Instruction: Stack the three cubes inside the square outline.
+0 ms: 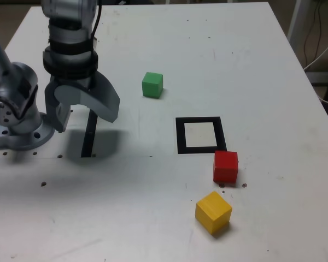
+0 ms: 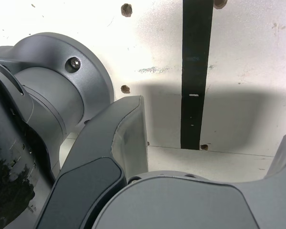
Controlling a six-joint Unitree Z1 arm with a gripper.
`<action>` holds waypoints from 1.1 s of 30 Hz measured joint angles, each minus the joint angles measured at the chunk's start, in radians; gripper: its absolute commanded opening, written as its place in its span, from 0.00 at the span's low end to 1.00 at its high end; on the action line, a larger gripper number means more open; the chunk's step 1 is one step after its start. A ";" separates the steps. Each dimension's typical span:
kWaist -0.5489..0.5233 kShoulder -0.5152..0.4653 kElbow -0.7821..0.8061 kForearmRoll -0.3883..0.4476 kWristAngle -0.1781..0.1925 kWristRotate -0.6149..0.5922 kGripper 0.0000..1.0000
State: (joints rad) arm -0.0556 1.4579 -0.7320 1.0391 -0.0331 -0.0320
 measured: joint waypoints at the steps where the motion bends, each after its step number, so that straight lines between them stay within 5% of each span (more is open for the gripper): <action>1: 0.000 0.000 0.000 0.000 0.000 0.000 0.99; 33: 0.000 -0.041 -0.075 0.068 -0.017 -0.007 0.99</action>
State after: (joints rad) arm -0.0560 1.4173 -0.8074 1.1067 -0.0500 -0.0387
